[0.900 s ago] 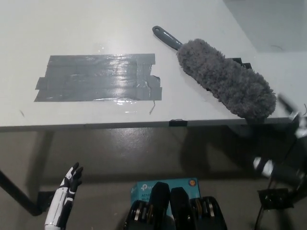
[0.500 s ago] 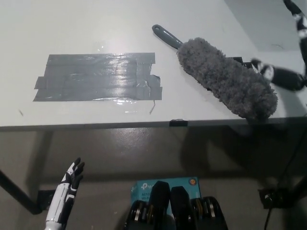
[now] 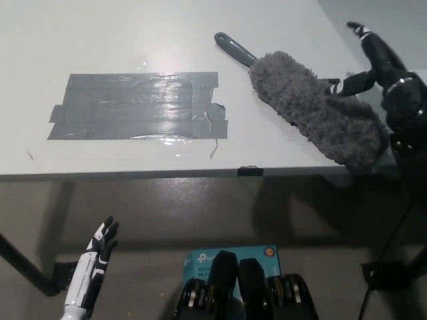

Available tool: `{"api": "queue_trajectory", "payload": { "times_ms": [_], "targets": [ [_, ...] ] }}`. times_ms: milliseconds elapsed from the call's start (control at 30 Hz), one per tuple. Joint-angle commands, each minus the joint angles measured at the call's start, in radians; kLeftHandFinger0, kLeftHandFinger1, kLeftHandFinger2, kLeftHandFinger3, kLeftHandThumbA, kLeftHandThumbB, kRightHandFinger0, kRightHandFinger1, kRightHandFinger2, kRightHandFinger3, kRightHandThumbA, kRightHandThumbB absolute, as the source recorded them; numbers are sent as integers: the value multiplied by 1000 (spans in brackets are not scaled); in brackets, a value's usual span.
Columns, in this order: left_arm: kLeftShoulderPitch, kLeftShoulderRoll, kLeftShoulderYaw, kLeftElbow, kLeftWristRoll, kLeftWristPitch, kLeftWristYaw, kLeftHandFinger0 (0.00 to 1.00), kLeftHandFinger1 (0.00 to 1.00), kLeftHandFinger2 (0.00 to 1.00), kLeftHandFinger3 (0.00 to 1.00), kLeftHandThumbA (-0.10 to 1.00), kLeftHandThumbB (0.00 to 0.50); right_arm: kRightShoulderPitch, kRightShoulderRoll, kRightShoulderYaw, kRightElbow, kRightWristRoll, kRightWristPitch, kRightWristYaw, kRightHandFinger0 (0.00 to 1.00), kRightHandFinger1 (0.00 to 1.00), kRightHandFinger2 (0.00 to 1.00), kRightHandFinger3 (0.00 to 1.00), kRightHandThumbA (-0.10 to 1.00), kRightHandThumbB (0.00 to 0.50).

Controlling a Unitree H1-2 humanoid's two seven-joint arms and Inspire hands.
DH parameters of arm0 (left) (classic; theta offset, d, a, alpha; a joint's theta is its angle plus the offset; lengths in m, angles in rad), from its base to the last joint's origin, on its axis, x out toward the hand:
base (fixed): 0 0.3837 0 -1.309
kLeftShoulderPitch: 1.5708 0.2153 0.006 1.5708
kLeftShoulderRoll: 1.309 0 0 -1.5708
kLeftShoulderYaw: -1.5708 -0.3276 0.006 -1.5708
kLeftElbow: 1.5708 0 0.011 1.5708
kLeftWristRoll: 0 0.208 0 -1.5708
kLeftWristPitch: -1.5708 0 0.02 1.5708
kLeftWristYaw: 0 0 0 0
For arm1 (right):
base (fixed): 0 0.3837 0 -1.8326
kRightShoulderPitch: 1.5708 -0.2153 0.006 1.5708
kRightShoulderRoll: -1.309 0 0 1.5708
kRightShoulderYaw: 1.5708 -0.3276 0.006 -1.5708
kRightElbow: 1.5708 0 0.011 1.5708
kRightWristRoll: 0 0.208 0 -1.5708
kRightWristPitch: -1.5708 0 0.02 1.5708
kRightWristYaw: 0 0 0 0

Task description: A grey duster is kept infront of the robot in the middle of the table and the robot extends its right arm to grab the duster, picks it up and hands it to a person

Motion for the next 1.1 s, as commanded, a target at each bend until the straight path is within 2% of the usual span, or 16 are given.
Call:
{"api": "queue_trajectory", "payload": {
  "times_ms": [0,133,433,700,733,767,800,833,867,900,933,967,1000,1067],
  "targets": [
    [-11,3,-4,-15,11,-41,8,969,1000,1000,1000,1000,328,-98,26,43,121,-37,21,62,1000,1000,1000,1000,1000,495],
    [-14,4,-7,-19,5,-39,0,966,1000,1000,1000,1000,324,-126,57,64,260,-20,21,38,1000,1000,1000,1000,1000,500],
    [-20,8,-8,-34,4,-20,-8,978,1000,1000,1000,995,330,-141,77,58,352,22,-2,7,1000,1000,1000,1000,1000,500],
    [-19,6,-8,-38,17,-19,0,969,1000,1000,1000,1000,330,-137,71,151,397,-88,21,5,1000,1000,1000,1000,1000,484],
    [-17,7,-8,-45,20,-14,0,973,1000,1000,1000,1000,325,-140,72,162,427,-104,21,0,1000,1000,1000,1000,1000,464],
    [-18,8,-8,-45,17,-14,-3,982,1000,1000,1000,998,321,-139,75,160,452,-112,21,-20,1000,1000,1000,1000,933,419],
    [-20,7,-7,-45,14,-14,-3,983,1000,1000,1000,997,320,-141,76,170,477,-120,21,-45,1000,1000,1000,1000,748,409],
    [-21,8,-8,-46,12,-13,-5,985,1000,1000,1000,996,321,-142,77,176,497,-116,21,-69,1000,1000,941,1000,303,255],
    [-22,8,-8,-48,9,-13,-8,985,1000,1000,1000,995,321,-136,74,180,509,-105,20,-99,397,422,536,1000,111,271],
    [-23,8,-9,-48,7,-13,-9,985,1000,1000,1000,995,321,-133,73,184,513,-101,19,-112,397,422,536,1000,111,271],
    [-26,8,-9,-45,10,-18,-7,979,1000,1000,1000,993,314,-128,70,189,518,-99,8,-134,108,199,377,1000,54,297],
    [-29,8,-9,-43,15,-22,-4,978,1000,1000,1000,994,314,-122,69,189,527,-99,-11,-162,22,120,305,1000,51,290],
    [-30,8,-7,-42,8,-22,-6,979,1000,1000,1000,984,316,-107,67,184,526,-96,-42,-202,1,30,235,1000,41,276],
    [-33,9,-6,-41,5,-20,-6,981,1000,1000,1000,984,316,-101,66,177,525,-87,-65,-221,5,37,236,1000,28,258]
  ]
}}
